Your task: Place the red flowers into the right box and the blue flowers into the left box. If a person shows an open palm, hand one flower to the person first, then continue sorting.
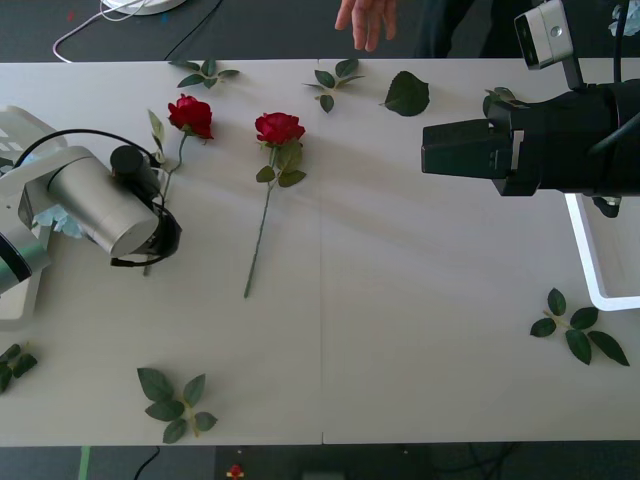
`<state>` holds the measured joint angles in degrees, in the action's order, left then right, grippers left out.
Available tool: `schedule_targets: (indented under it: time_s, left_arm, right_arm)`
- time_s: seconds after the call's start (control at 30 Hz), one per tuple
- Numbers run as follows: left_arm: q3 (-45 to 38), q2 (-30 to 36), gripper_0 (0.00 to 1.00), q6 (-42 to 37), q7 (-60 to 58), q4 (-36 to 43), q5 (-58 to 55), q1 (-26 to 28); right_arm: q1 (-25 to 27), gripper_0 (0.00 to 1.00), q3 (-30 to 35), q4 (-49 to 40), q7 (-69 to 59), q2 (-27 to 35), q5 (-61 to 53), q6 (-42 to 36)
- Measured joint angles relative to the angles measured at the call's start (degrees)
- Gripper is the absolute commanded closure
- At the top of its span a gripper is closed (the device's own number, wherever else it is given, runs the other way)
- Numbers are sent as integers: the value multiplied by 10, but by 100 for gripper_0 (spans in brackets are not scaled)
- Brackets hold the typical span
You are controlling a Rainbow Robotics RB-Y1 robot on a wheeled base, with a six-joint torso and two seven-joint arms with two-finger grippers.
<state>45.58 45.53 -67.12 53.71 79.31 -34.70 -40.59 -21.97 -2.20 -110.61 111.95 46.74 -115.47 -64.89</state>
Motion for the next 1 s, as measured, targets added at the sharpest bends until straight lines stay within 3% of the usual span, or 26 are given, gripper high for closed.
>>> schedule_targets:
  time_s: [0.57,1.0]
  left_arm:
    - [-43,0,100,-184,-2,150,-11,27]
    - [-87,0,100,-181,-2,162,43,37]
  right_arm:
    - [0,0,0,0,0,0,0,0]
    - [0,0,0,0,0,0,0,0]
